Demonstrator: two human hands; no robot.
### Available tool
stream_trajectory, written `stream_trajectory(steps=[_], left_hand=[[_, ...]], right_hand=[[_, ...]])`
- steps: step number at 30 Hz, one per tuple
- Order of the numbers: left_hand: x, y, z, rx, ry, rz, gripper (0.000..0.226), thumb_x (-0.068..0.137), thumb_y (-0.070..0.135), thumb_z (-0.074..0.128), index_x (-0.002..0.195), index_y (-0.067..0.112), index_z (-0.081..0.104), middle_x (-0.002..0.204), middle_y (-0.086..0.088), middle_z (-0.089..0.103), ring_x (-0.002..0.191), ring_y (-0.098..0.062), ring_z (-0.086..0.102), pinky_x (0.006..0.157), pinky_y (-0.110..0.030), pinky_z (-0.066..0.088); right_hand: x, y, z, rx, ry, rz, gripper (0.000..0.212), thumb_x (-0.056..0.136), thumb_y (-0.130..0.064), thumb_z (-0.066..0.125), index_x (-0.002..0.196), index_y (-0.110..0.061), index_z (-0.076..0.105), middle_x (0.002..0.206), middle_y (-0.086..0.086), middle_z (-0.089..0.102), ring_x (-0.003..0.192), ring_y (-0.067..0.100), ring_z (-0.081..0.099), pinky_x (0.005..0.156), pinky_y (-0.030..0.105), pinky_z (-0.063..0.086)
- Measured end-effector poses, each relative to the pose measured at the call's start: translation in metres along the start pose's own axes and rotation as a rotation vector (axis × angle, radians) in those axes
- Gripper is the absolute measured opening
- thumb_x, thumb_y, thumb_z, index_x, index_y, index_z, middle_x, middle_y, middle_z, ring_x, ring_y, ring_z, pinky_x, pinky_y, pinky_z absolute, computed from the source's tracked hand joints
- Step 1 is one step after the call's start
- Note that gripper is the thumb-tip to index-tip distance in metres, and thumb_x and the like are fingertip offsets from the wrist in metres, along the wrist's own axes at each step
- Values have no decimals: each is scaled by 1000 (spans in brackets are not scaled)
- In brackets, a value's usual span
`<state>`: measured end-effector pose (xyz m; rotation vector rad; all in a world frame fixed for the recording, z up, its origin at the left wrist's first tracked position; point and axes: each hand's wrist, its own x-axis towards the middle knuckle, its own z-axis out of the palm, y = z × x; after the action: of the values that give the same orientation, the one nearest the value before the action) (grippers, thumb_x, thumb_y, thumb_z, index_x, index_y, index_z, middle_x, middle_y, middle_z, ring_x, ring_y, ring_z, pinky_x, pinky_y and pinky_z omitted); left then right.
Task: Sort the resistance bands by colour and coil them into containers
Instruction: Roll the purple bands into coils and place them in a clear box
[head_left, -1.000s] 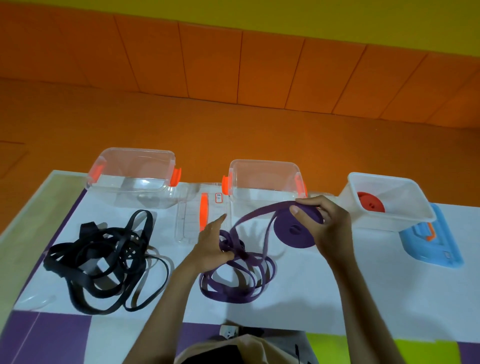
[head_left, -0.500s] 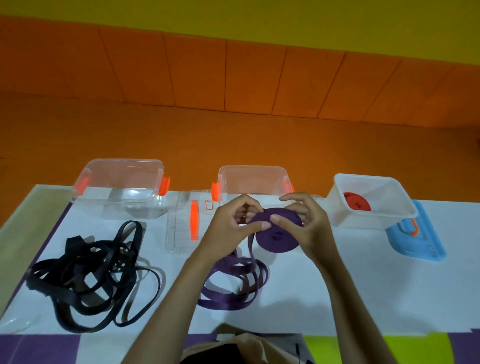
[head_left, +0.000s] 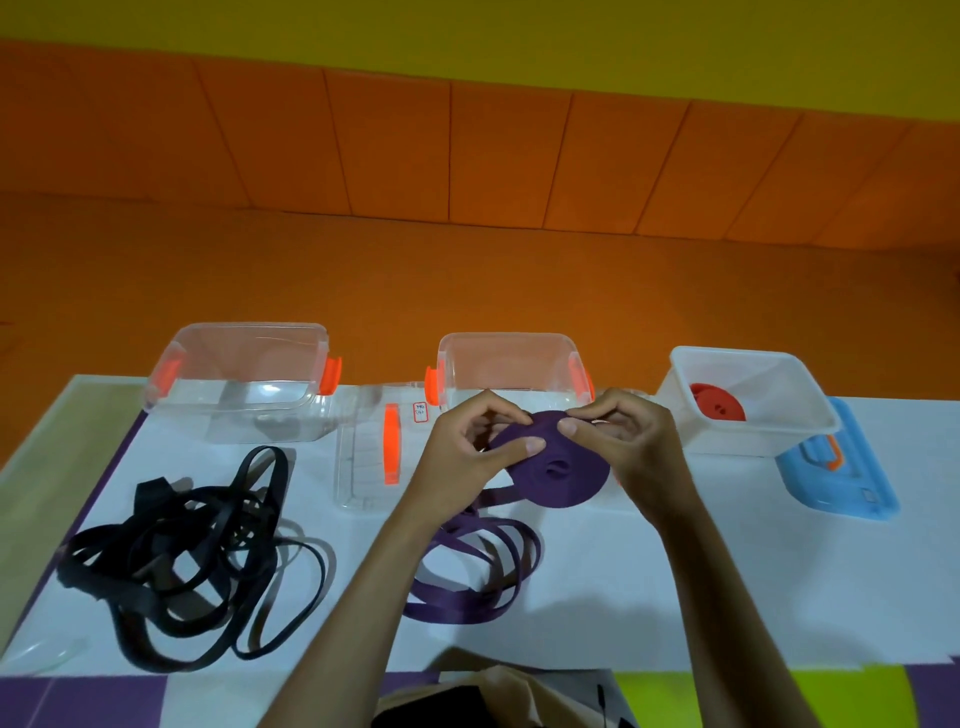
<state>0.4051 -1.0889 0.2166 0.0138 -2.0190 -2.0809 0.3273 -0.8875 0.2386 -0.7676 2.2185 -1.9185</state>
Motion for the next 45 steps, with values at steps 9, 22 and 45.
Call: stream_trajectory(steps=[9, 22, 45], left_hand=[[2, -13, -24, 38, -46, -38, 37, 81, 21, 92, 116, 28, 82, 95, -3, 71, 88, -23, 67, 83, -26, 55], [3, -11, -19, -59, -36, -56, 36, 83, 19, 90, 115, 31, 82, 100, 7, 80, 91, -5, 75, 82, -16, 56], [7, -14, -9, 0, 56, -135, 22, 83, 15, 91, 101, 19, 78, 103, 3, 80, 94, -18, 78, 79, -23, 60]], right_hand=[[0, 1, 9, 6, 26, -15, 17, 90, -20, 81, 99, -35, 79, 100, -7, 79, 101, 18, 75, 79, 25, 62], [2, 3, 17, 13, 123, -19, 30, 87, -16, 86, 104, -40, 78, 105, -10, 80, 101, 18, 77, 76, 33, 67], [0, 23, 14, -48, 149, 115, 36, 75, -31, 96, 97, -29, 67, 103, 4, 75, 99, 25, 76, 68, 42, 66]])
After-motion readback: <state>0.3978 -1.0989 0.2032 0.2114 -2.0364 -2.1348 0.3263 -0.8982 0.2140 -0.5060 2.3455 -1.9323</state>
